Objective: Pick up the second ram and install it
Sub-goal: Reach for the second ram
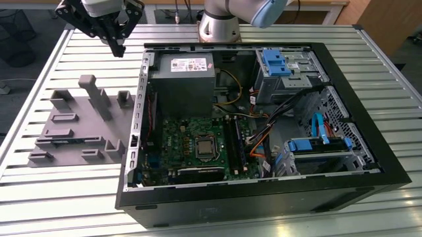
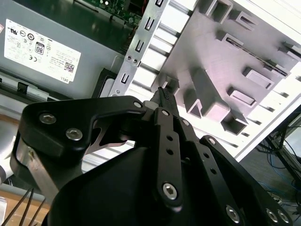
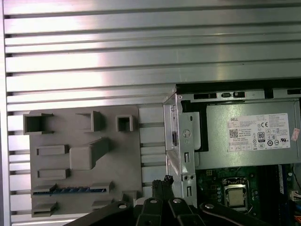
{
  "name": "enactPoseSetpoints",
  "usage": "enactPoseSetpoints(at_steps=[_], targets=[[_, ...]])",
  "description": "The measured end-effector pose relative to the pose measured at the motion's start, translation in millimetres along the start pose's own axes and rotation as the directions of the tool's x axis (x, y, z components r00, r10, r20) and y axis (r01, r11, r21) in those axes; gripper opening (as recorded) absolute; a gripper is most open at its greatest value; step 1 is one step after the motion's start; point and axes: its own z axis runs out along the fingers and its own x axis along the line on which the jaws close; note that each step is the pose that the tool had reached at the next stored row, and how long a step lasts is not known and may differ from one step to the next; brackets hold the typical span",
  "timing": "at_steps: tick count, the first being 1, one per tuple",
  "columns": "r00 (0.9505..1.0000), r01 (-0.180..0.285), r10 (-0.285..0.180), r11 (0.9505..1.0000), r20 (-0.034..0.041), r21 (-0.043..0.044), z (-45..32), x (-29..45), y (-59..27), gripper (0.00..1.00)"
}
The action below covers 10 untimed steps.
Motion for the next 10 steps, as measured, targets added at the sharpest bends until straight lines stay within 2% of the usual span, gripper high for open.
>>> enactPoseSetpoints(at_steps=[7, 10], targets=[[1.0, 0.0, 0.0, 1.0, 0.0, 0.0, 0.1, 7.2, -0.9, 0.11], [1.0, 0.0, 0.0, 1.0, -0.0001, 0.0, 0.2, 10.6, -4.8, 0.11]])
